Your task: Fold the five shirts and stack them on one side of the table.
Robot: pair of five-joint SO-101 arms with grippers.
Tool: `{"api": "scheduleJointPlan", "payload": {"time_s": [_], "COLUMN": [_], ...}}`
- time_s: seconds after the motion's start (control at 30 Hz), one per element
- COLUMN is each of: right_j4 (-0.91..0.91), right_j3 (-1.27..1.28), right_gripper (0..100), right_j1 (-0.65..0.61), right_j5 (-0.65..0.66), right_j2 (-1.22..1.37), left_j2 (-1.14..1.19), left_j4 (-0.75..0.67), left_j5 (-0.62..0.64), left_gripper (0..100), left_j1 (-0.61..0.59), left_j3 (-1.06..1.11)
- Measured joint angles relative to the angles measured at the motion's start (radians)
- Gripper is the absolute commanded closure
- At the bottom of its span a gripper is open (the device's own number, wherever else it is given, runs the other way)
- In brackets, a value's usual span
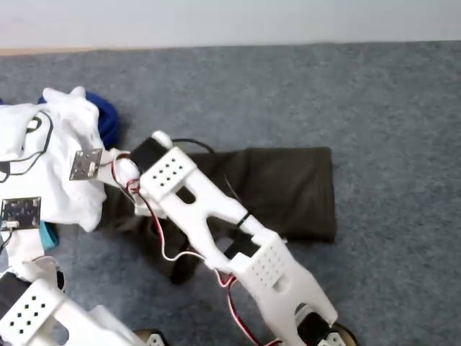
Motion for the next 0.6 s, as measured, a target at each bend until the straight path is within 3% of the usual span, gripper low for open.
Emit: {"api": "scheduleJointPlan", "payload": {"time_s": [0.6], "right_j4": [-0.221], "right_j3": [0.000], "right_gripper": [98.7], "right_j1": [0.137], "right_j5": [0.000], "right_j2": [0.000], "left_j2": [0.000], "left_j4": [0.000], "left_j5": [0.000], "left_gripper": [90], "left_j1": [0.000], "left_j3": [0.025]}}
